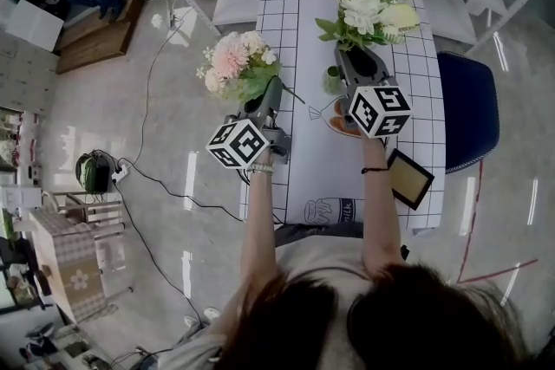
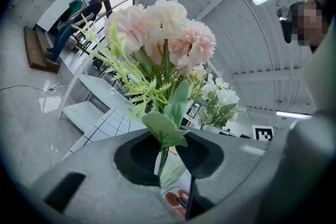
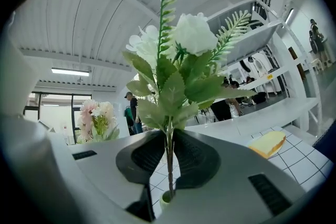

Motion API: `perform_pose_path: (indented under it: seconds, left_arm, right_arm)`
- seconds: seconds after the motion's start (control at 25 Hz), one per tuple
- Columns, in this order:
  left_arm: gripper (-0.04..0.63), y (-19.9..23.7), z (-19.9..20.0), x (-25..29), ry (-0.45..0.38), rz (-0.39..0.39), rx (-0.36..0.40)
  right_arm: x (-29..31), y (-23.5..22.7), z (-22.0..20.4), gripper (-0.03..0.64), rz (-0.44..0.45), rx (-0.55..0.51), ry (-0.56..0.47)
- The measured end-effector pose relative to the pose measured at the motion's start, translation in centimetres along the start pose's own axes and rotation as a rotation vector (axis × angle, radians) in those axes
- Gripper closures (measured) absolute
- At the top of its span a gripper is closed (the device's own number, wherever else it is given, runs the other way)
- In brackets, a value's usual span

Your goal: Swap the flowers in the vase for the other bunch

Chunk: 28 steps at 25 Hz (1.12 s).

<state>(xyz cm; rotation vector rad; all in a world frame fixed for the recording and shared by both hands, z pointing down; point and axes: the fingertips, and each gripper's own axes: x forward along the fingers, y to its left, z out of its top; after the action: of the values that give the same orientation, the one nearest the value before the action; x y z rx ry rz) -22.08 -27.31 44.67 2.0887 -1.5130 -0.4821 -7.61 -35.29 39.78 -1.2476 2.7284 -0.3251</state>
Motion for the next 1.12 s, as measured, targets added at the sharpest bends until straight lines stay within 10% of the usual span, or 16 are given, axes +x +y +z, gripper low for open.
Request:
perform_pose_path:
  seconds: [1.12]
  left_arm:
    - [0.508,-0.2,0.0,0.8,-0.008,-0.018,-0.045]
  right_arm:
    - [0.0,-0.1,-4.8,0.565,-0.009,-0.083,0.15]
